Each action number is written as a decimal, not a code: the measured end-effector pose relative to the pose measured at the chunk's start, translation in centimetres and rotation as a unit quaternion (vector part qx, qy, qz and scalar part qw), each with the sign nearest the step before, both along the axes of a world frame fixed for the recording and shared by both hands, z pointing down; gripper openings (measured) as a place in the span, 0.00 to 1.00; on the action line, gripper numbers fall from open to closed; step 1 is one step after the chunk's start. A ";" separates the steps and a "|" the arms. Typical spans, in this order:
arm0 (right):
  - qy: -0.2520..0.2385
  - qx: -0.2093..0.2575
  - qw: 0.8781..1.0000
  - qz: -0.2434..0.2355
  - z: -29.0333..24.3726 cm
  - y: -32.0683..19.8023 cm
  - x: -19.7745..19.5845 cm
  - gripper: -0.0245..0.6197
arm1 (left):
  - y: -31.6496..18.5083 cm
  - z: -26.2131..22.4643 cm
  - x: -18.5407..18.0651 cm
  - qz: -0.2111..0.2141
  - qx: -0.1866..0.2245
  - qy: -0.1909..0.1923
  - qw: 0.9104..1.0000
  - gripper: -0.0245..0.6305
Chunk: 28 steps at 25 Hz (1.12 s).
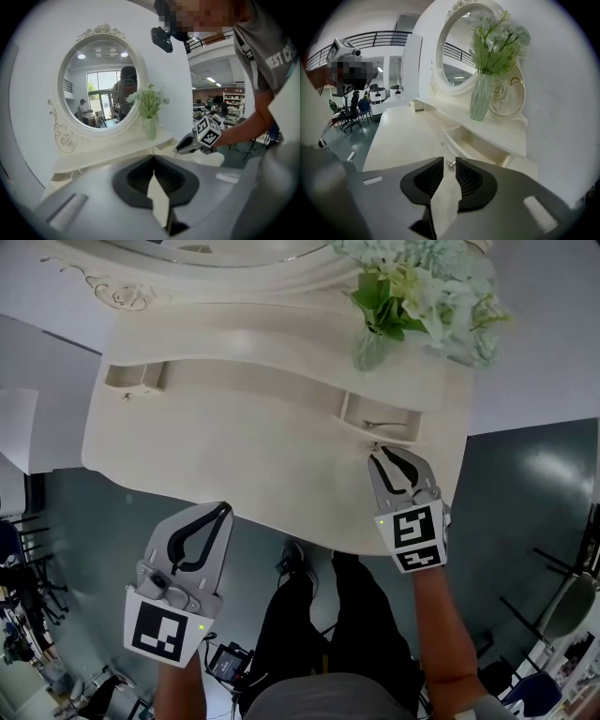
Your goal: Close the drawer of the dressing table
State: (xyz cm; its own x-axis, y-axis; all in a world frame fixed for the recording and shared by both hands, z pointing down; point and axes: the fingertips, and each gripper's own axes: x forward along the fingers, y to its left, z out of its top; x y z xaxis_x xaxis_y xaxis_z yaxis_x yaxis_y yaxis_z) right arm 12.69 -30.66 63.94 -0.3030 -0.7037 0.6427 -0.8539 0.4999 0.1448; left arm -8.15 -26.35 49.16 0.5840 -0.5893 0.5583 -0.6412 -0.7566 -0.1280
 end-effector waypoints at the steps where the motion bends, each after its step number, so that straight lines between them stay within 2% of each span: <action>1: 0.008 0.000 1.000 0.000 0.3 -0.1 0.0 0.17 | 0.0 0.2 0.0 0.000 0.000 0.000 1.000 0.04; 11: 0.034 0.008 0.999 0.007 1.9 -0.8 0.0 0.12 | 0.0 1.7 0.1 -0.004 -0.009 0.003 1.000 0.04; 28: 0.043 0.009 0.999 0.029 1.9 -4.1 1.9 0.12 | -1.5 2.2 0.0 -0.007 -0.014 0.004 1.000 0.04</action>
